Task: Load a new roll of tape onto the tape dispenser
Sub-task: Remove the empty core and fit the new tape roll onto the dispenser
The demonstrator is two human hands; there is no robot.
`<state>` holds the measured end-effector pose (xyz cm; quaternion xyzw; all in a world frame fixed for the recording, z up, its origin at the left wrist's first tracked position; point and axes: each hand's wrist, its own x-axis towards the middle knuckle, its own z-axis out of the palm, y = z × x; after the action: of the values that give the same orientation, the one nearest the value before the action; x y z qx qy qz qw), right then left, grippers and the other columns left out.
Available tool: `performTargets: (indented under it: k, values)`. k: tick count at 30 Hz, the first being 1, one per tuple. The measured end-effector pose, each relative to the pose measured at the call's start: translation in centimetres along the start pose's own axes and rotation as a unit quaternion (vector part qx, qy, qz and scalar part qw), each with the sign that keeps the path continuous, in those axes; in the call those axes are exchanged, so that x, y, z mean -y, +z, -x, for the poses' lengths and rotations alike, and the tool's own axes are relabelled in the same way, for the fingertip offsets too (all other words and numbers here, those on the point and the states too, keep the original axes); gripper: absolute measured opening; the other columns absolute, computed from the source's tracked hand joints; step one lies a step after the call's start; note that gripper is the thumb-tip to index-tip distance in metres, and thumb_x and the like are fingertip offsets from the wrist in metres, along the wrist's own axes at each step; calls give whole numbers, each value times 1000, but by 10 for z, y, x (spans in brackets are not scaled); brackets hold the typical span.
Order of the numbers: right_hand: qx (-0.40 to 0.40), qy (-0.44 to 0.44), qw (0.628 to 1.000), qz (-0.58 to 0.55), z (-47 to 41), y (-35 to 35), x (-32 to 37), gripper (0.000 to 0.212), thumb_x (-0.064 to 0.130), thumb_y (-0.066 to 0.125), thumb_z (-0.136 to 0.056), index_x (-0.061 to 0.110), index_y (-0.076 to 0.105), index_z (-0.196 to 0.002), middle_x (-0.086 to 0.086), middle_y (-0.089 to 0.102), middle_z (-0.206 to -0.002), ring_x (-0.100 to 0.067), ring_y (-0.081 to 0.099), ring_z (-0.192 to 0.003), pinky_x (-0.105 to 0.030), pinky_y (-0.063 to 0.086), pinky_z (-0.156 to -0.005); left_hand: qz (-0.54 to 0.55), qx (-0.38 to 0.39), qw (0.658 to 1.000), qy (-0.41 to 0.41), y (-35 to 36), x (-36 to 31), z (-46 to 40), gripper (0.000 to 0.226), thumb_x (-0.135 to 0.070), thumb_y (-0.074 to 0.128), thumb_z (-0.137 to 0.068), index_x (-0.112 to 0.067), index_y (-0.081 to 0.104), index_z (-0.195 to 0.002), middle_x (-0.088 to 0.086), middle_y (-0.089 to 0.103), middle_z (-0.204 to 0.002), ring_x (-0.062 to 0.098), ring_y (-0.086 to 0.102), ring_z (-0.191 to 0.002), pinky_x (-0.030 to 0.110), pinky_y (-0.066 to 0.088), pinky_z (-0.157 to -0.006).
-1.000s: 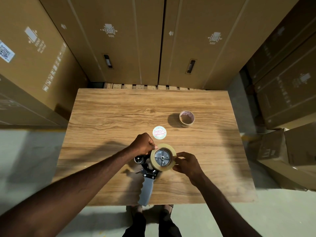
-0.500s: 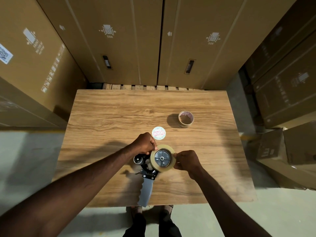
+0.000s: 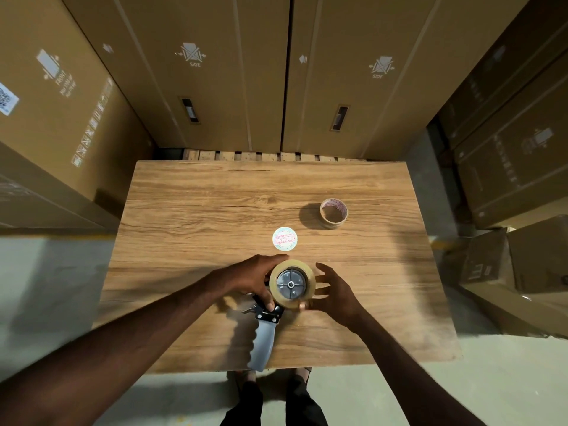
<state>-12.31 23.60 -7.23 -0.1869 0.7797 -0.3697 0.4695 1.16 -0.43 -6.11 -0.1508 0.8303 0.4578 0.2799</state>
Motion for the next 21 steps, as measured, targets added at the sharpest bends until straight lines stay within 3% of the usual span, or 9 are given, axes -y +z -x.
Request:
performTargets:
  k: [1, 3, 8, 11, 15, 21]
  values:
    - [2, -37, 997, 67, 0, 0, -5, 134, 52, 100, -44, 21, 33, -157, -2, 58, -135, -21, 67, -110, -20, 60, -81, -34, 0, 999, 11, 1, 1, 0, 136, -40, 100, -46, -32, 23, -158, -3, 42, -156, 15, 37, -143, 37, 36, -117]
    - [4, -90, 986, 140, 2, 0, -8, 142, 55, 100, -46, 23, 24, -161, 7, 44, -145, -15, 55, -122, -11, 51, -87, -99, -11, 994, 38, 1, -2, -2, 134, -48, 97, -48, -31, 22, -159, -2, 37, -157, 18, 29, -142, 37, 32, -117]
    - [-5, -178, 957, 229, 2, -5, -2, 130, 62, 94, -53, 22, 29, -158, 3, 40, -156, -16, 41, -137, -35, 45, -111, -214, -86, 970, 74, 0, -10, -6, 125, -57, 89, -55, -28, 22, -156, -3, 35, -154, 19, 26, -135, 41, 28, -104]
    - [-4, -193, 948, 254, 2, -2, 0, 130, 65, 92, -54, 23, 27, -159, 3, 41, -156, -14, 40, -135, -32, 45, -110, -214, -77, 971, 76, 1, -14, -2, 135, -55, 89, -54, -29, 7, -159, -5, 34, -153, 18, 22, -134, 43, 25, -107]
    - [-15, -213, 947, 240, 2, 0, 3, 131, 50, 96, -56, 22, 24, -161, 3, 45, -154, -7, 40, -130, -23, 40, -105, -211, -89, 969, 91, 5, -12, 3, 146, -55, 88, -54, -27, -8, -160, -6, 41, -148, 17, 24, -133, 45, 17, -114]
    - [-21, -250, 936, 247, -2, -1, 3, 111, 43, 98, -58, 14, 41, -149, -5, 53, -142, 2, 33, -122, -31, 41, -104, -190, -113, 969, 108, 9, 1, -1, 124, -55, 86, -54, -33, 20, -157, -7, 41, -150, 16, 23, -138, 45, 14, -118]
